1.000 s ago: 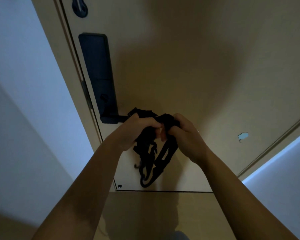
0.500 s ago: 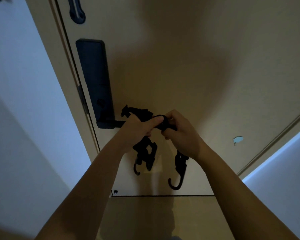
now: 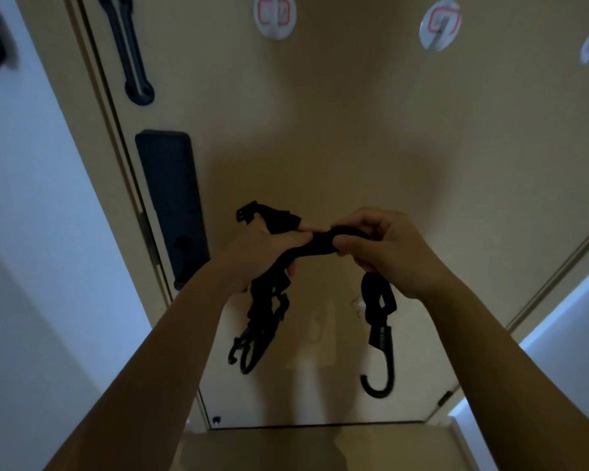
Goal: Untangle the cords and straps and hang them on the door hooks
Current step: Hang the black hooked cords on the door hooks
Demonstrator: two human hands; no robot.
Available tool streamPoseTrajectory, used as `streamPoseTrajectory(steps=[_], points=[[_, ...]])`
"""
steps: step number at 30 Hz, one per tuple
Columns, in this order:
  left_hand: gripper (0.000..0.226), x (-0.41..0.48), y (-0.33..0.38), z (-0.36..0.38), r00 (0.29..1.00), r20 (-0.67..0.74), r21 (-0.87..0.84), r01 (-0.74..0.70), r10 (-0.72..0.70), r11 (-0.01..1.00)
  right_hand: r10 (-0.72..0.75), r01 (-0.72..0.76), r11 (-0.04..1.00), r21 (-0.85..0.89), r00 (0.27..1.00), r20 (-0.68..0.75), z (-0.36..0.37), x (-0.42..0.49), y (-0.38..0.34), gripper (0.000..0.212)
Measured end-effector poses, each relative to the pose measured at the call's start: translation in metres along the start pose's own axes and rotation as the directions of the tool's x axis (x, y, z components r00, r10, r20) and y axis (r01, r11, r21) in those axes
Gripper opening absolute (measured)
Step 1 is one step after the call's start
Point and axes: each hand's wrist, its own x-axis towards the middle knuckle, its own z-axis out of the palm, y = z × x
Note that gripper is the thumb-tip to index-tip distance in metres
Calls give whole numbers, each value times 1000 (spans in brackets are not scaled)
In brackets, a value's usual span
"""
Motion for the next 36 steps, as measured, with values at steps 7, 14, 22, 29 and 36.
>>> streamPoseTrajectory(steps=[7,14,22,29,36], points=[[14,52,62,26,938,-118,241,-290,325,926,-237,198,951,-238,960,-150,-50,43,-43,6],[25,107,156,48,780,-191,231,-554,595,800,-443,428,896,-118,881,-165,-126,80,-100,13],[18,172,267,43,626,-323,233,-675,710,700,-559,528,816,-235,824,-92,-217,134,-183,9],[12,209,345,26,585,-315,320,-676,747,664,-718,626,643,-442,693,-64,-261,175,-243,8],[9,241,415,17,435,-347,383,-743,831,549,-822,689,520,-505,565,-75,-297,210,-297,5]])
